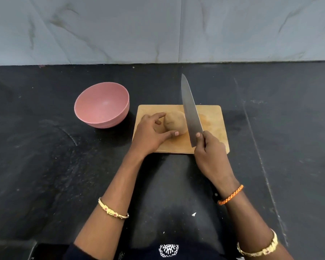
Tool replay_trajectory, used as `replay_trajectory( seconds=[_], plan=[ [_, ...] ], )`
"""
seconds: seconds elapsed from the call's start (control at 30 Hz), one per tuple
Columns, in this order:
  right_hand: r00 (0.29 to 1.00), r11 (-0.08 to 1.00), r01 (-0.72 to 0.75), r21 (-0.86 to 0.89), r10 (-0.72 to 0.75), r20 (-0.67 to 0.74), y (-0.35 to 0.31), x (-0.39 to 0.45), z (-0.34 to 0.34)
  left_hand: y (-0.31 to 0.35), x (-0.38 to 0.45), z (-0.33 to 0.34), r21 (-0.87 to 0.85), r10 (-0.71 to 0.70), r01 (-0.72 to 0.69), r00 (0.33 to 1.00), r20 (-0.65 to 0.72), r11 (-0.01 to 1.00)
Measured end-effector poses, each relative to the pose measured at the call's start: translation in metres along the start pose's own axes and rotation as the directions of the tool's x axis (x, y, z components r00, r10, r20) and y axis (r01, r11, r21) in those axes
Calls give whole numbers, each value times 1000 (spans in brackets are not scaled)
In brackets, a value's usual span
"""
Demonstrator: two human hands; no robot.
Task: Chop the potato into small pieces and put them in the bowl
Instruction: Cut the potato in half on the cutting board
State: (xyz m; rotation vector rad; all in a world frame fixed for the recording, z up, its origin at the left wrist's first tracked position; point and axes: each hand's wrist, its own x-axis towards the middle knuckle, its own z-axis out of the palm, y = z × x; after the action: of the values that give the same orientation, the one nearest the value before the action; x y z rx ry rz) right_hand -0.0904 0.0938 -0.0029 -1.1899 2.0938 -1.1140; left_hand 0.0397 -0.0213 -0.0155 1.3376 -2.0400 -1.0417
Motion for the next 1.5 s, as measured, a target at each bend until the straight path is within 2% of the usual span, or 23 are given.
replay_trajectory(
  seconds=[0.23,0.6,0.83,1.07,1.5],
  plan=[
    [999,999,3,-39,-2,33,-6,-1,2,-1,10,-1,-143,-30,41,996,79,989],
    [995,991,7,-131,6,103,-11,-5,-3,-2,16,-4,-243,-40,74,989,142,967],
    [995,986,-19,-164,35,99,-15,-7,4,0,15,-4,-239,-37,69,990,136,969],
    [984,951,-40,-308,91,156,-35,5,8,1,16,-2,-208,-24,48,993,116,977],
    [950,934,-105,-342,195,243,-36,16,8,-3,13,3,-186,21,-2,995,97,983]
  ],
)
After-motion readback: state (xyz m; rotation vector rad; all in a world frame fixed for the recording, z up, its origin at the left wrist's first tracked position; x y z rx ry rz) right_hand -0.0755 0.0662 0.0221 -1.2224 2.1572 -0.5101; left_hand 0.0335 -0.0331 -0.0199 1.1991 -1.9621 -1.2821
